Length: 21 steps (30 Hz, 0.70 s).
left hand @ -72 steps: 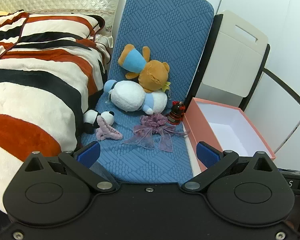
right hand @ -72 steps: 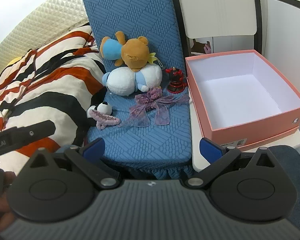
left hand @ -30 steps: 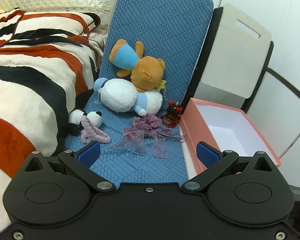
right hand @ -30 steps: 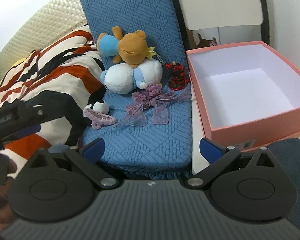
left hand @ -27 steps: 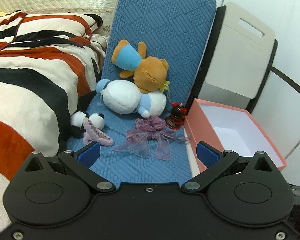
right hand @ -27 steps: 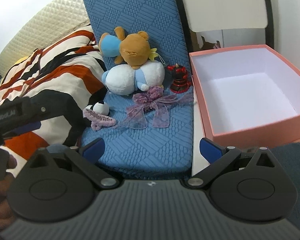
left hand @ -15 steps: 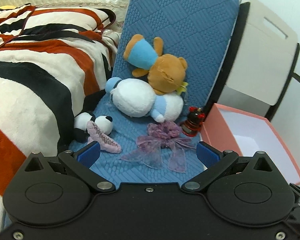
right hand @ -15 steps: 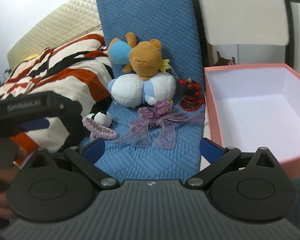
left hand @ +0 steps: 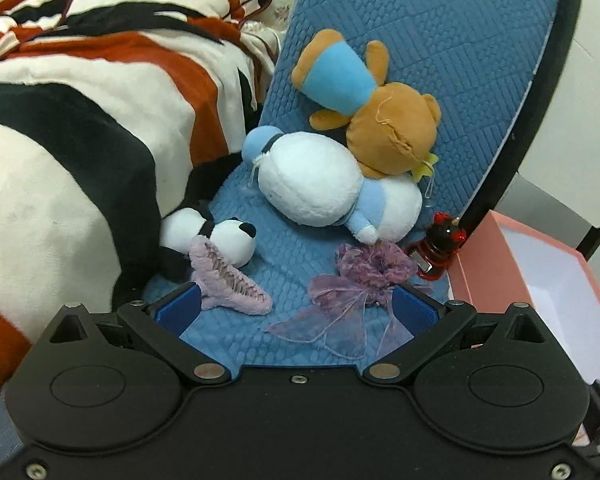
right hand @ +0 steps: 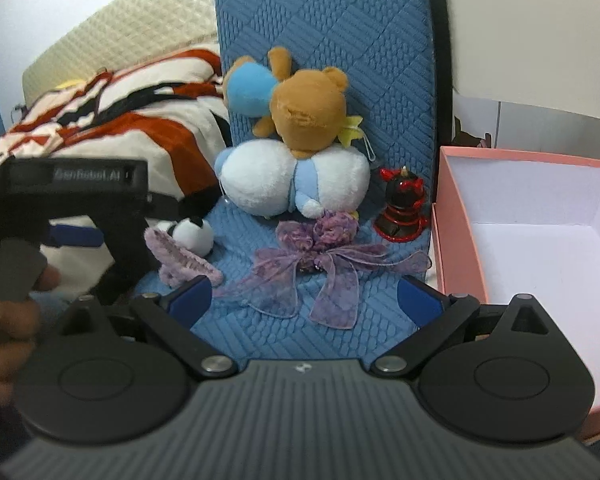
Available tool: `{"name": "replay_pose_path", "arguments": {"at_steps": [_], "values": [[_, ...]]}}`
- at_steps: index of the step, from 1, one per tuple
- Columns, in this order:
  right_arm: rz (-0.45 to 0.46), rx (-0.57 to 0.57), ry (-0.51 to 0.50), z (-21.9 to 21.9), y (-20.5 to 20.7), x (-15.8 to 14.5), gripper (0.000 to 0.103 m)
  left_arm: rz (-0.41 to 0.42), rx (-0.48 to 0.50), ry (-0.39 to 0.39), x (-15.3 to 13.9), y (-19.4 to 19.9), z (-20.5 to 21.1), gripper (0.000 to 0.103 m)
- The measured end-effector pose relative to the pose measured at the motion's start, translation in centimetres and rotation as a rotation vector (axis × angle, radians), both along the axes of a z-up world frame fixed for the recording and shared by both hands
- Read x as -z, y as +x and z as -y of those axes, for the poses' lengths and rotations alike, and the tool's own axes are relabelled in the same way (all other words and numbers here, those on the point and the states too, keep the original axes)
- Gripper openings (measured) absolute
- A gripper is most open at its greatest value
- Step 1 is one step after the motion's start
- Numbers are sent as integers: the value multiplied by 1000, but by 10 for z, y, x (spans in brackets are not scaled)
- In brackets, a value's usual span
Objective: Organize objects
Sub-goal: 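Move both grippers toward the small items on the blue cushion, then grasp the pink fuzzy hair clip with the left gripper while the right grasps the purple scrunchie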
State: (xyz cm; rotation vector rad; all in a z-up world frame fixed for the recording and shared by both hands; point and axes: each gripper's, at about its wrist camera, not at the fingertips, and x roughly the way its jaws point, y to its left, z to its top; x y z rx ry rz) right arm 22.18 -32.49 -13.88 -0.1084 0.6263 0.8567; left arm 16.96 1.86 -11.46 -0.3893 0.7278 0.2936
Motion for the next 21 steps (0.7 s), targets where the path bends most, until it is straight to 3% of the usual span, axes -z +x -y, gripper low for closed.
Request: {"name": "replay_pose_path", "arguments": {"at_steps": [10,13,16,18,21], "values": [[-29,-52,-41,-37,23,16,100,-119,-29,-57,45,42,-26,90],[-21,-45,-74,-49,38,23,99,-159,-43,-59,57,50,-30,89],[-79,-44,-83,-62,58,35,99,-215,-55,-17,67,58,-30,86],[-110,-30,-98,-71,70,45,96,-241,-65,18,72,63,-29,86],[-126,-19,-124,-85,86,57,85,-270,-72,7,82,68,-32,86]]}}
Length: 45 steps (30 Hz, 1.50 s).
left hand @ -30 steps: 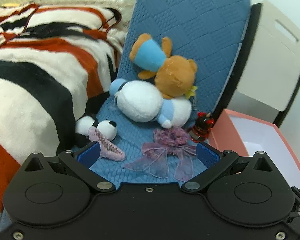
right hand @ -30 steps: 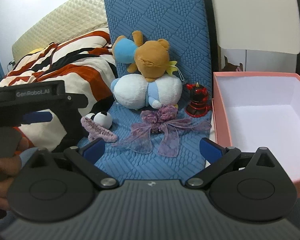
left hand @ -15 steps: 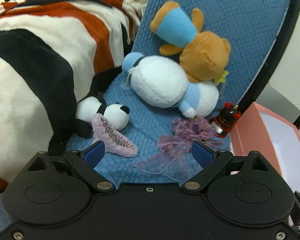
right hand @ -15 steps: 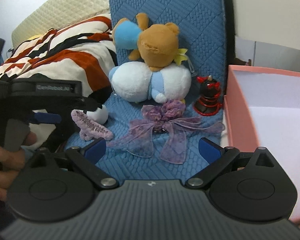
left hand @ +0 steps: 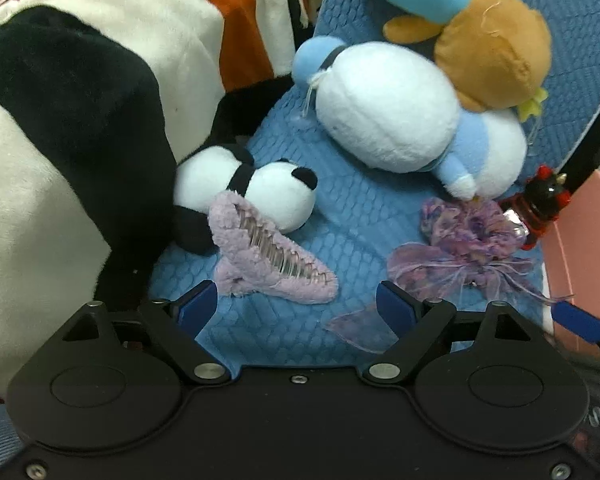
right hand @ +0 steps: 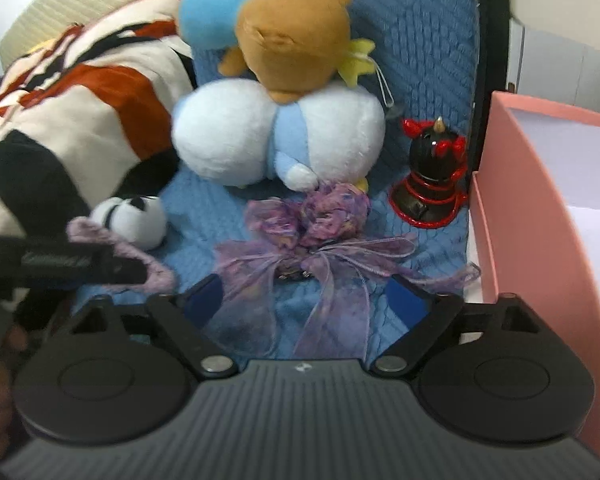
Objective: Organize objects
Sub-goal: 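Grasp the pink fuzzy hair clip with the left gripper while the right grasps the purple scrunchie, then lift and carry the clip and scrunchie with both grippers over the pink box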
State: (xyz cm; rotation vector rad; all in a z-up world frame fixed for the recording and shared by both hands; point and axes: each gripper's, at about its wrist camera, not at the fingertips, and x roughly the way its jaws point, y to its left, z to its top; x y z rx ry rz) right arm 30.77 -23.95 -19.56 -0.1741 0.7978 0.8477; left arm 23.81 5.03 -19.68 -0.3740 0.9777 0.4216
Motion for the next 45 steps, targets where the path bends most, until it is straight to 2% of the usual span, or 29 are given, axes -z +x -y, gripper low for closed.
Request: {"name": "replay_pose_path", "arguments": {"at_steps": [10,13,16,18,21,23,24,25,29,36,45], "values": [[24,-21,-33,-43,42,31,84,-73,-25,57,22,26,-11,84],[28,-28,-44,-52,51,43,84,-92,-26,47,29,32,-15,77],[0,-27,-45,-56,55,50,85,-92,-42,33,33,35,-19,77],[8,-31,-57,-58,52,49,81,-94,-46,24,36,37,-22,78],[55,-34,-92,-60,48,49,65,-95,-48,21,37,40,-23,79],[75,-43,-98,-61,47,48,45,-93,-48,18,38,39,-23,77],[74,-50,-96,-60,46,47,41,-90,-48,13,38,38,-23,77],[74,-54,-95,-60,46,45,33,-87,-49,8,38,37,-23,75],[64,-72,-94,-54,44,38,18,-73,-43,3,34,31,-24,70],[45,-27,-54,-32,35,17,16,-43,-38,-29,28,24,-25,61],[-2,40,-54,-6,14,8,16,6,1,-43,19,17,-14,51]]}}
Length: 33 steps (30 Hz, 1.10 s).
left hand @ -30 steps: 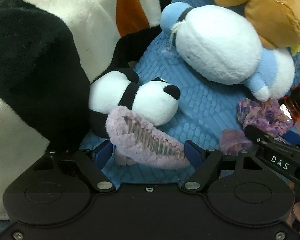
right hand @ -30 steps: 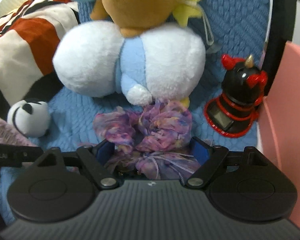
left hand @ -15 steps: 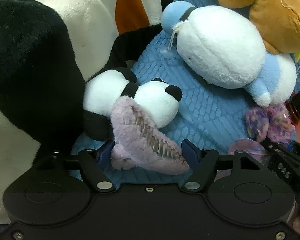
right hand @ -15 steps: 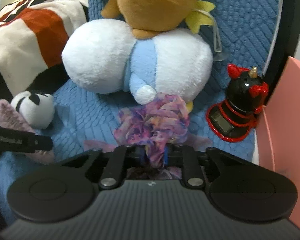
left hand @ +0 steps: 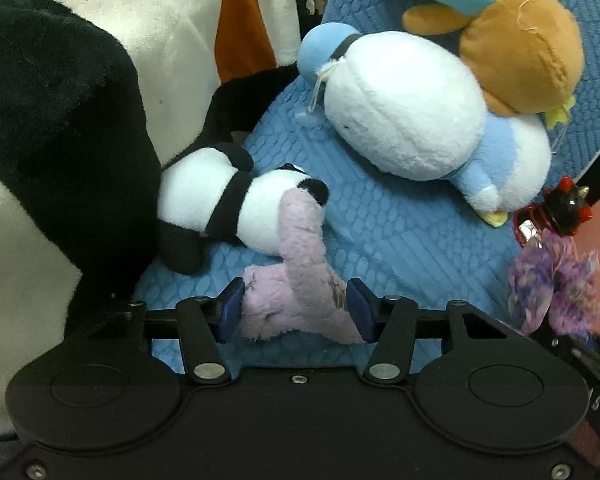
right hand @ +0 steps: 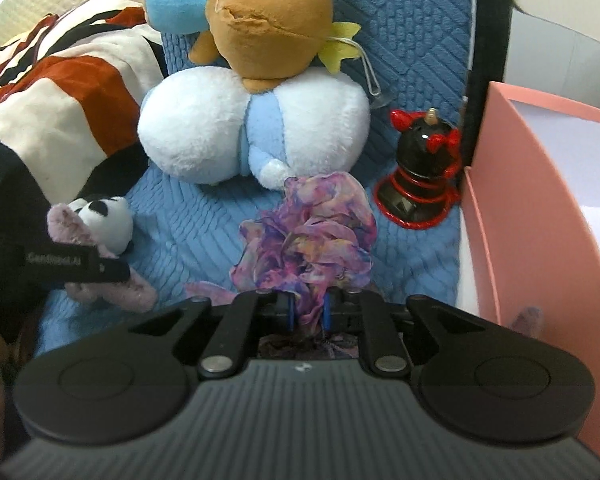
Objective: Organize objects
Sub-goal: 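Lift and carry the clip and scrunchie with both grippers over the pink box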
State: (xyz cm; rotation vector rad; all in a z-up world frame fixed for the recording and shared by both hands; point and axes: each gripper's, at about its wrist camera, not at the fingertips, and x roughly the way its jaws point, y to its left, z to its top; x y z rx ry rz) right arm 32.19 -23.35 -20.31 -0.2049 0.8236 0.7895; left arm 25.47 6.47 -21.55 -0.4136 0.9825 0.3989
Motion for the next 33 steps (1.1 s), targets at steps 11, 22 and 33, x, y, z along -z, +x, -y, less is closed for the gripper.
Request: {"name": "replay_pose_path", "arguments": {"at_steps": [11,22,33], "values": [[0,46,-23,22,-23,-1,16,60,50,-71,-10,-17,11,48],[15,68,-43,37,-53,-11,16,88,120,-123,-18,-29,23,48],[-32,96,-21,53,-59,-23,16,110,196,-120,-25,-37,46,48]]}}
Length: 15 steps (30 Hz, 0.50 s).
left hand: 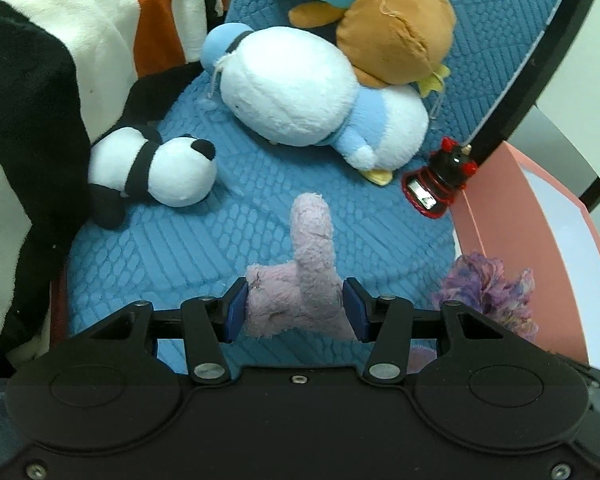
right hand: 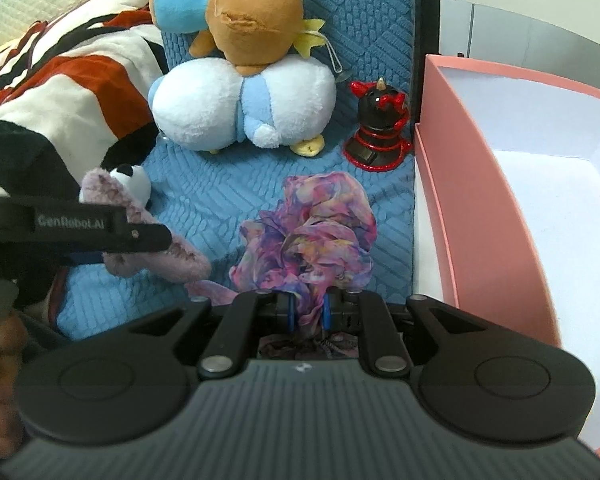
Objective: Organize objects
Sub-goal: 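Lift and carry the clip and scrunchie with both grippers over the pink box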
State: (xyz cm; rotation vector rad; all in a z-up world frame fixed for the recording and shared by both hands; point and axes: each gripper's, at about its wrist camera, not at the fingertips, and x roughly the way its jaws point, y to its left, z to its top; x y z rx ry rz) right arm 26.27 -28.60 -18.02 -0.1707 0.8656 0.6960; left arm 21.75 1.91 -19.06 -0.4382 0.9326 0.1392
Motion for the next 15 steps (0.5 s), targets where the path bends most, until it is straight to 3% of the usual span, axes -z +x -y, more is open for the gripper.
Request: {"name": "replay_pose_path", "arguments": {"at_steps": [15], "values": [[-33,20,32,29,-12,-34,16,14,15,-57,-29,-22,16,48]]}}
